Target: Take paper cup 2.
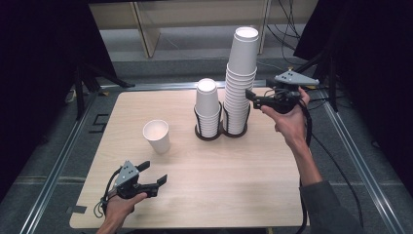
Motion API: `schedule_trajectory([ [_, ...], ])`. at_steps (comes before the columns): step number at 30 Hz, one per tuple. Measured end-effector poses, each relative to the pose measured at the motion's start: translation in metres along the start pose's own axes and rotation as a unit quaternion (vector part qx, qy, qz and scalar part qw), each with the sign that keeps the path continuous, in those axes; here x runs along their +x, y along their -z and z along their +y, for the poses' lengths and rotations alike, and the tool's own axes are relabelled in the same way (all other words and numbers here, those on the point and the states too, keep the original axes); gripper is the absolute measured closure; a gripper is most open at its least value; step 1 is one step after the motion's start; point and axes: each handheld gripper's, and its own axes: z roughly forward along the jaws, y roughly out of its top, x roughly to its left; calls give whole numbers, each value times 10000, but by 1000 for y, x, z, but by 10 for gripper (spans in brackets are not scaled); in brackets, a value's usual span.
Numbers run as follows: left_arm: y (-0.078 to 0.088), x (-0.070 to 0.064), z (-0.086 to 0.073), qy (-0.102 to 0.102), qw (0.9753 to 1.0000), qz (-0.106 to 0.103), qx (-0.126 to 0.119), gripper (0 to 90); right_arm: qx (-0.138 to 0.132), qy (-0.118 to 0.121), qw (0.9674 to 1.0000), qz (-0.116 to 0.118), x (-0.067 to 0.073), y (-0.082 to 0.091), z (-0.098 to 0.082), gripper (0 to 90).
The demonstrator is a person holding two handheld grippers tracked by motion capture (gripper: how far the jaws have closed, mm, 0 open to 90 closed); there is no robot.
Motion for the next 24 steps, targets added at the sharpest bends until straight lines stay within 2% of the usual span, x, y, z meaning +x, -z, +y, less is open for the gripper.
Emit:
schedule_trajectory([
  [3, 0, 0, 0, -37, 10000, 2, 14, 145, -103, 23, 9999, -30, -5, -4, 13, 153],
  [4, 0, 0, 0, -48, 10000, -5, 20, 145, -137, -56, 9999, 59, -5, -5, 17, 154],
  [5, 2, -2, 0, 29, 9999, 77, 141, 145, -141, -56, 9999, 55, -5, -6, 21, 154],
  [7, 1, -2, 0, 5, 9999, 72, 145, 145, -162, -22, 9999, -9, -6, -8, 30, 153],
  [9, -2, -2, -1, -45, 10000, -13, 18, 145, -240, 29, 9997, 19, -6, -11, 39, 153],
  [10, -2, -2, -1, -68, 10000, -25, 6, 145, -241, 108, 9996, 7, -6, -12, 42, 154],
  [11, -2, -2, -1, -43, 10000, -24, 18, 145, -227, 59, 9997, 76, -5, -14, 46, 155],
  [12, -2, -2, -1, -54, 10000, -31, 26, 145, -222, 142, 9997, 2, -6, -15, 48, 154],
  [16, -2, -3, -1, -55, 10000, -44, 27, 145, -202, 93, 9998, -19, -8, -26, 55, 153],
  [18, -2, -3, -1, -43, 10000, -43, 24, 145, -241, 18, 9997, 65, -8, -31, 58, 154],
  [19, -2, -2, -1, -53, 10000, -45, 29, 145, -245, 59, 9997, 29, -9, -34, 59, 152],
  [20, -2, -3, -1, -46, 10000, -48, 18, 145, -202, -2, 9998, -20, -8, -36, 61, 153],
  [21, -2, -2, 0, -88, 9999, -67, -12, 145, -224, -13, 9997, 35, -9, -39, 62, 153],
  [22, -2, -3, -1, -47, 10000, -50, 16, 145, -210, -73, 9997, 93, -8, -42, 63, 154],
  [24, -1, -3, 0, -83, 10000, -36, 30, 145, -206, -63, 9998, 37, -8, -47, 66, 153],
])
